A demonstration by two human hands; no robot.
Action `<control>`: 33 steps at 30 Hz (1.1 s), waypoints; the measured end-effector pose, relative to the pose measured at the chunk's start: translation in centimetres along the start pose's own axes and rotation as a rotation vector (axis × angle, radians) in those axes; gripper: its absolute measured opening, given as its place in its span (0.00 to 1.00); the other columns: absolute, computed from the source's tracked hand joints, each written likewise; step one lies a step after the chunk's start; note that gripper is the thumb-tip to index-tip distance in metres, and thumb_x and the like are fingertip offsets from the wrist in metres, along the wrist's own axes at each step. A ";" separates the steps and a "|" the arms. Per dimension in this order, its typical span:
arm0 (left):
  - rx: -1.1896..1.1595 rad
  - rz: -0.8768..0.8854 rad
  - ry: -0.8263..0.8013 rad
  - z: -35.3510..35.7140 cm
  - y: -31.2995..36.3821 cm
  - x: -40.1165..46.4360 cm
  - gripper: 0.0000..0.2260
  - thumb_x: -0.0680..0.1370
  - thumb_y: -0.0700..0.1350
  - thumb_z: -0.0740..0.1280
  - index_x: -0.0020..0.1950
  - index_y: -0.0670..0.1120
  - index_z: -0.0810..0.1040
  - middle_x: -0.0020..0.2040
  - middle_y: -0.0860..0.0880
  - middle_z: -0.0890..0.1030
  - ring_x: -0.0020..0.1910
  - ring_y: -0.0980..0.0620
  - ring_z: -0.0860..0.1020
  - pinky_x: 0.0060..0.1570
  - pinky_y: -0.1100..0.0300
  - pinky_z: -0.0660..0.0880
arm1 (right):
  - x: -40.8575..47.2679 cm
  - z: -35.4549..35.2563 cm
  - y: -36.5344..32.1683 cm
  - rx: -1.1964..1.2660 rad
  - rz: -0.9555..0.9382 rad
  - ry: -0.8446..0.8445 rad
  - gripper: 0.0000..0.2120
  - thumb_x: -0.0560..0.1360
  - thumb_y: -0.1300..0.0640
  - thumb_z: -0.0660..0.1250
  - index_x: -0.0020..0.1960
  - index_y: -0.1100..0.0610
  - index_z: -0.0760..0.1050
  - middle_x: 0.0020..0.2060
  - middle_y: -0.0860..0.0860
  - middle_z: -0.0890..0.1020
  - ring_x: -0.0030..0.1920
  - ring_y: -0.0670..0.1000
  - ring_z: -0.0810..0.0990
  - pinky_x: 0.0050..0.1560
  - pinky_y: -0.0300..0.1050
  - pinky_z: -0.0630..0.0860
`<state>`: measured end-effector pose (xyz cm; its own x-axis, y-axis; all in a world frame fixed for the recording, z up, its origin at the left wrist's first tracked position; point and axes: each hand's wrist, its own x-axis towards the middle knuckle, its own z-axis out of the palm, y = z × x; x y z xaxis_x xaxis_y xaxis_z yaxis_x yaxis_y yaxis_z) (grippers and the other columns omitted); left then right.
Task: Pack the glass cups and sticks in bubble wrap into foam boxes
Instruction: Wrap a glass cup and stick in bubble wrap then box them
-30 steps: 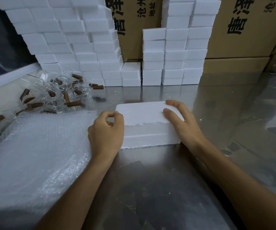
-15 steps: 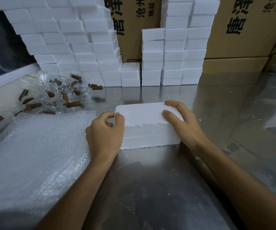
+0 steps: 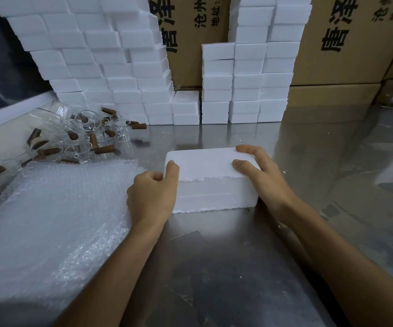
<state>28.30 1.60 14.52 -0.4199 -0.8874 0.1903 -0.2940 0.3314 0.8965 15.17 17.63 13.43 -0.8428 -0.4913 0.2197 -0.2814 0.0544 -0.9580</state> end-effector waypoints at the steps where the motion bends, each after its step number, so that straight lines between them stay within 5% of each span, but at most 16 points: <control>1: 0.002 -0.051 -0.035 0.0 0.1 0.1 0.23 0.76 0.62 0.64 0.31 0.45 0.73 0.30 0.49 0.76 0.31 0.50 0.75 0.33 0.58 0.67 | 0.0 0.0 0.0 0.010 0.014 -0.007 0.13 0.78 0.49 0.67 0.61 0.39 0.75 0.54 0.34 0.76 0.51 0.34 0.77 0.48 0.33 0.72; 5: -0.217 -0.252 -0.187 -0.5 0.4 0.3 0.28 0.65 0.64 0.69 0.45 0.38 0.81 0.43 0.40 0.84 0.43 0.40 0.82 0.39 0.55 0.72 | 0.2 0.0 0.0 0.045 0.041 -0.020 0.12 0.77 0.49 0.68 0.59 0.38 0.75 0.55 0.37 0.77 0.53 0.37 0.78 0.52 0.38 0.73; 8: -0.318 -0.270 -0.257 -0.5 1.2 -0.2 0.27 0.58 0.62 0.71 0.45 0.42 0.80 0.41 0.45 0.82 0.39 0.47 0.79 0.40 0.54 0.71 | -0.1 0.2 0.0 0.083 0.042 0.019 0.13 0.73 0.47 0.68 0.57 0.37 0.76 0.55 0.39 0.78 0.54 0.42 0.79 0.51 0.40 0.74; 12: -0.496 -0.331 -0.278 0.2 1.7 -1.2 0.20 0.64 0.54 0.77 0.48 0.45 0.77 0.39 0.52 0.83 0.32 0.56 0.82 0.37 0.52 0.83 | -0.1 0.4 0.0 0.127 0.050 0.079 0.17 0.68 0.44 0.67 0.57 0.39 0.77 0.57 0.41 0.79 0.55 0.43 0.79 0.53 0.41 0.75; 16: -0.589 -0.416 -0.211 0.0 1.5 -0.5 0.10 0.69 0.48 0.75 0.47 0.48 0.79 0.39 0.50 0.81 0.36 0.52 0.81 0.32 0.53 0.82 | -0.7 0.8 0.0 0.045 -0.043 -0.005 0.20 0.68 0.39 0.72 0.59 0.37 0.77 0.59 0.40 0.79 0.51 0.34 0.79 0.44 0.26 0.73; 19: -0.654 -0.460 -0.177 -0.7 1.4 0.6 0.06 0.68 0.47 0.73 0.42 0.49 0.79 0.39 0.48 0.80 0.39 0.49 0.80 0.30 0.51 0.81 | -1.2 0.1 -0.4 -0.196 -0.158 -0.201 0.38 0.59 0.31 0.75 0.67 0.34 0.69 0.71 0.36 0.63 0.64 0.32 0.69 0.53 0.26 0.71; 23: -0.606 -0.510 -0.303 -1.1 2.4 2.3 0.12 0.66 0.50 0.72 0.47 0.50 0.79 0.47 0.44 0.81 0.46 0.43 0.80 0.37 0.45 0.82 | -1.7 -1.9 -1.2 -0.682 -0.414 -0.255 0.53 0.58 0.30 0.77 0.75 0.38 0.54 0.77 0.35 0.44 0.77 0.43 0.54 0.72 0.47 0.60; 25: -0.587 -0.538 -0.403 -0.9 3.5 3.5 0.16 0.65 0.50 0.71 0.50 0.48 0.79 0.48 0.44 0.81 0.48 0.42 0.80 0.40 0.42 0.81 | -1.9 -3.0 -1.9 -0.880 -0.600 -0.175 0.52 0.61 0.33 0.75 0.77 0.40 0.52 0.79 0.38 0.48 0.78 0.46 0.54 0.73 0.52 0.58; 29: -0.519 -0.560 -0.603 -0.6 5.7 5.5 0.12 0.65 0.49 0.68 0.46 0.46 0.79 0.32 0.44 0.82 0.41 0.43 0.79 0.43 0.38 0.79 | -1.0 -4.3 -3.9 -1.009 -0.883 -0.155 0.48 0.64 0.44 0.75 0.77 0.50 0.56 0.75 0.47 0.65 0.75 0.49 0.63 0.70 0.50 0.62; 33: -0.463 -0.487 -0.657 -0.1 7.6 7.1 0.13 0.65 0.51 0.69 0.46 0.46 0.78 0.34 0.45 0.80 0.34 0.46 0.80 0.36 0.50 0.81 | 0.7 -4.8 -5.3 -0.978 -0.941 -0.089 0.46 0.62 0.49 0.77 0.74 0.58 0.62 0.70 0.54 0.71 0.67 0.52 0.69 0.67 0.47 0.63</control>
<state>23.19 -2.19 22.74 -0.7824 -0.4894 -0.3852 -0.2534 -0.3148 0.9147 13.86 21.21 19.56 -0.1315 -0.7357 0.6644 -0.9675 0.2412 0.0757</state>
